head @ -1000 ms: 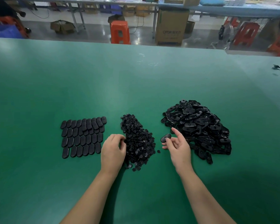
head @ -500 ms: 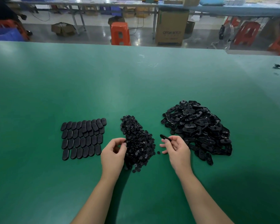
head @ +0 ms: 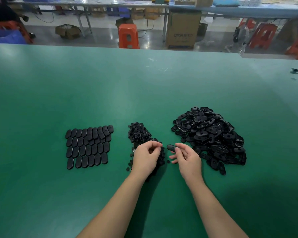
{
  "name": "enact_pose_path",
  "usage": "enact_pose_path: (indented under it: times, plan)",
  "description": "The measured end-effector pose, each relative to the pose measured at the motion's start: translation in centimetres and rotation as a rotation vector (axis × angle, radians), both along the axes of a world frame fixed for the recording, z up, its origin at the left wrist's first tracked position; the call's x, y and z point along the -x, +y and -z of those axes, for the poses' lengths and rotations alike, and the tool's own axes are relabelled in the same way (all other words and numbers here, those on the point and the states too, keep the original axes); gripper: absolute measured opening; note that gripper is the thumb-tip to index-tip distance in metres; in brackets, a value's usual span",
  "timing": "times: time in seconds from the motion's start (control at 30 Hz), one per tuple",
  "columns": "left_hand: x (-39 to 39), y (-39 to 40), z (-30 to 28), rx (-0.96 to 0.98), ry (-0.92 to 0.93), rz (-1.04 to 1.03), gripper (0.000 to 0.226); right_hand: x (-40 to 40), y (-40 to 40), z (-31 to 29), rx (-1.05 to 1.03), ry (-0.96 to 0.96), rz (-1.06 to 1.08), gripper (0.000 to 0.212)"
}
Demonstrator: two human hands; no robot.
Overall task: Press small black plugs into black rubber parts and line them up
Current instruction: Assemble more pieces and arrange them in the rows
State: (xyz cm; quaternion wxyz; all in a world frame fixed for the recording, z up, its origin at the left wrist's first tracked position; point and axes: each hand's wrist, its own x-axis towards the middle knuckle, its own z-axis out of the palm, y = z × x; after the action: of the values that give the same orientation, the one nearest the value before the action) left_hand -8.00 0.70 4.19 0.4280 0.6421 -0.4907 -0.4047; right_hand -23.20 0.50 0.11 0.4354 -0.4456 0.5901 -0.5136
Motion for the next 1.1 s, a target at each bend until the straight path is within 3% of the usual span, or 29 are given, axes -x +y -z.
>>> enact_pose_path:
  times: [0.13, 0.3, 1.1]
  plan:
    - [1.3, -0.8, -0.5, 0.017, -0.134, 0.090, 0.015, 0.1, 0.0, -0.1, 0.017, 0.027, -0.018, 0.027]
    - [2.5, -1.4, -1.0, 0.018, -0.268, 0.109, 0.009, 0.4, 0.0, 0.2, 0.016, 0.064, -0.028, 0.023]
    - [3.7, -1.9, -1.1, -0.033, -0.388, 0.084, 0.012, 0.5, 0.2, -0.1, 0.043, 0.103, -0.051, 0.028]
